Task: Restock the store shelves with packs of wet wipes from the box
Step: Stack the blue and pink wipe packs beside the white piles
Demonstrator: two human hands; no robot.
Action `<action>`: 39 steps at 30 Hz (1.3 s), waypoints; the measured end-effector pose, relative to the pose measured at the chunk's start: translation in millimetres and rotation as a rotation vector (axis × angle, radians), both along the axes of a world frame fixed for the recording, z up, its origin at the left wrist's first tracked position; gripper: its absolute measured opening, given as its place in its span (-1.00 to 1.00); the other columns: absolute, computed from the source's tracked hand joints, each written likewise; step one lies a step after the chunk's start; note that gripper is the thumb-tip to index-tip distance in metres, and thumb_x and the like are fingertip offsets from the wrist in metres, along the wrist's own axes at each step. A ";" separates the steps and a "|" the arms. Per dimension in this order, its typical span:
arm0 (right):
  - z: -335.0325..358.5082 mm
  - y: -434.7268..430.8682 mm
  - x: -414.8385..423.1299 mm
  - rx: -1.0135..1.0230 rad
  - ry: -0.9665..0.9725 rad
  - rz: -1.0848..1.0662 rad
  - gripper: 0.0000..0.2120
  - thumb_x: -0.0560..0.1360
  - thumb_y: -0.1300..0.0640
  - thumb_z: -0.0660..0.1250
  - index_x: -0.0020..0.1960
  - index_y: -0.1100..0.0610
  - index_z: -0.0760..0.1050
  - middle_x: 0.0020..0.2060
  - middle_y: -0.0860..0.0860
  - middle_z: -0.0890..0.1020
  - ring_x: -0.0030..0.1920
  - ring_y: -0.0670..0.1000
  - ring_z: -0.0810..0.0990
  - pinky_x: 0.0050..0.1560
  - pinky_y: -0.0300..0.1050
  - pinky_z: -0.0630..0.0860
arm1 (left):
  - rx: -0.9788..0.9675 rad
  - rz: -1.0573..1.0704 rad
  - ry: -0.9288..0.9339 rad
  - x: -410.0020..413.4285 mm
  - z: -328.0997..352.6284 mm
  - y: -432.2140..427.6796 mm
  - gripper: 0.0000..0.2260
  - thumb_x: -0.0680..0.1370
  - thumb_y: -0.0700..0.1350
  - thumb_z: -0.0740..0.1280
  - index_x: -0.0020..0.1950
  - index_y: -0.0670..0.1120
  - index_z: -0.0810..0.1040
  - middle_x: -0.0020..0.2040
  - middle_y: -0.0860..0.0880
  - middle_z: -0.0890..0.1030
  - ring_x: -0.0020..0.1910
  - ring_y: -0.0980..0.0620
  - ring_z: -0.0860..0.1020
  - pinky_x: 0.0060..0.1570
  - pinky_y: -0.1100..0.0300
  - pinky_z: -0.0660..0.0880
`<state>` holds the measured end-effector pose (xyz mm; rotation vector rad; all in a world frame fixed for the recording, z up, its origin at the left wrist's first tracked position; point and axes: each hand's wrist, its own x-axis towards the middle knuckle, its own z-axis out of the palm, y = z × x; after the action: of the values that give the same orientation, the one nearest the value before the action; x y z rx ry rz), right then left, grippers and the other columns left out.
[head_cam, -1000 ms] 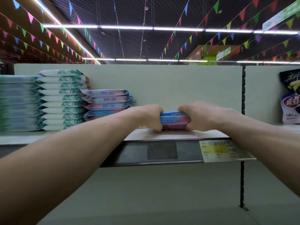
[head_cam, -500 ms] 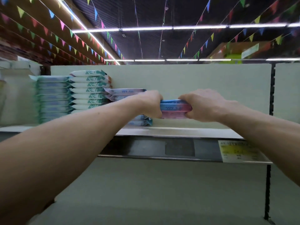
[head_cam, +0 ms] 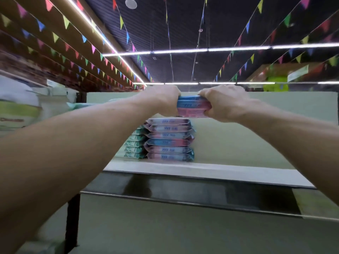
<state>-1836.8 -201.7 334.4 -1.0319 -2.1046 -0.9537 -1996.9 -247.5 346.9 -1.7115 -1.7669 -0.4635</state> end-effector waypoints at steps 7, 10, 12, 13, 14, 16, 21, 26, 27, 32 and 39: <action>6.6 23.3 -43.3 0.016 0.038 0.042 -0.74 0.57 0.03 0.26 0.26 -0.04 0.45 -0.01 -0.01 0.60 -0.03 0.07 0.55 -0.13 -0.11 0.37 | 0.050 0.109 0.101 -41.8 12.5 24.6 -0.73 0.53 0.03 0.33 0.23 0.08 0.51 0.00 0.05 0.59 0.04 -0.04 0.53 0.31 -0.23 0.17; 10.1 34.2 -54.6 -0.024 0.019 0.024 -0.77 0.57 0.02 0.26 0.22 -0.02 0.47 -0.04 -0.02 0.61 -0.07 0.06 0.55 -0.12 -0.10 0.42 | 0.024 0.124 0.118 -51.4 13.8 35.9 -0.79 0.55 0.00 0.32 0.17 0.04 0.52 -0.05 0.04 0.58 0.01 -0.04 0.53 0.33 -0.27 0.15; 12.9 40.3 -58.2 -0.058 0.005 0.013 -0.79 0.56 0.01 0.27 0.19 -0.02 0.48 -0.06 -0.01 0.61 -0.07 0.06 0.55 -0.08 -0.08 0.46 | 0.014 0.141 0.135 -55.5 14.8 43.8 -0.80 0.56 -0.01 0.31 0.16 0.02 0.53 -0.08 0.03 0.57 -0.01 -0.05 0.52 0.29 -0.20 0.23; 14.3 43.4 -59.9 -0.079 -0.002 0.012 -0.79 0.55 0.01 0.28 0.17 -0.01 0.49 -0.06 -0.01 0.61 -0.08 0.06 0.55 -0.08 -0.08 0.48 | 0.010 0.149 0.144 -56.9 15.9 47.4 -0.80 0.55 -0.02 0.32 0.17 0.02 0.53 -0.08 0.03 0.57 -0.01 -0.06 0.51 0.28 -0.18 0.23; 15.5 46.2 -61.7 -0.100 -0.007 0.012 -0.79 0.55 0.01 0.28 0.17 -0.01 0.49 -0.06 0.00 0.61 -0.09 0.06 0.54 -0.10 -0.10 0.47 | 0.004 0.158 0.160 -58.0 17.3 50.7 -0.79 0.55 -0.03 0.32 0.17 0.02 0.53 -0.07 0.02 0.58 0.00 -0.06 0.51 0.28 -0.17 0.21; 16.1 51.5 -66.4 -0.132 -0.018 0.011 -0.79 0.55 0.03 0.29 0.17 0.00 0.50 -0.05 0.00 0.61 -0.10 0.06 0.54 -0.14 -0.12 0.44 | -0.018 0.178 0.196 -60.4 20.4 56.2 -0.78 0.54 -0.02 0.33 0.18 0.02 0.54 -0.05 0.02 0.58 0.03 -0.06 0.51 0.29 -0.16 0.19; 17.1 57.8 -75.3 -0.135 -0.053 -0.005 -0.79 0.53 0.08 0.27 0.15 -0.01 0.50 -0.06 -0.03 0.60 -0.10 0.04 0.51 -0.15 -0.13 0.39 | -0.224 0.203 0.186 -69.1 32.3 61.3 -0.61 0.45 0.16 0.38 0.20 0.02 0.53 -0.02 0.03 0.61 0.00 -0.03 0.55 0.09 0.02 0.40; 23.3 58.6 -79.3 -0.313 -0.032 0.004 -0.70 0.48 0.11 0.34 0.20 0.02 0.50 -0.06 -0.02 0.60 -0.07 0.05 0.55 -0.05 -0.08 0.53 | -0.307 0.206 0.195 -76.9 39.1 61.3 -0.57 0.48 0.17 0.31 0.31 0.05 0.50 0.06 0.04 0.63 0.06 -0.04 0.58 0.13 -0.02 0.49; 25.5 56.5 -78.3 -0.409 -0.005 0.032 -0.64 0.47 0.11 0.36 0.25 0.02 0.48 -0.02 -0.01 0.60 -0.03 0.05 0.57 0.03 -0.06 0.54 | -0.278 0.212 0.225 -77.8 37.6 61.4 -0.59 0.48 0.17 0.32 0.28 0.06 0.51 0.04 0.06 0.63 0.06 -0.04 0.58 0.16 -0.06 0.45; 29.8 48.7 -70.6 -0.546 0.055 0.105 -0.50 0.48 0.03 0.37 0.40 -0.02 0.39 0.12 -0.01 0.58 0.05 0.03 0.55 0.13 -0.07 0.50 | -0.225 0.236 0.265 -77.4 28.9 67.2 -0.60 0.47 0.13 0.41 0.25 0.02 0.53 0.04 0.02 0.61 0.10 -0.09 0.52 0.30 -0.29 0.20; 18.8 58.6 -77.6 -0.441 0.063 0.085 -0.60 0.52 0.08 0.35 0.34 0.03 0.43 0.10 0.01 0.59 0.03 0.04 0.53 0.00 -0.10 0.48 | -0.310 0.240 0.168 -70.1 24.5 67.6 -0.61 0.55 0.23 0.20 0.21 0.00 0.49 0.07 -0.01 0.56 0.10 -0.10 0.51 0.16 -0.10 0.34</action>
<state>-1914.4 -143.0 353.3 -1.1510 -2.3398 -0.4146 -2067.0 -179.9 371.4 -1.6530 -1.9624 0.0610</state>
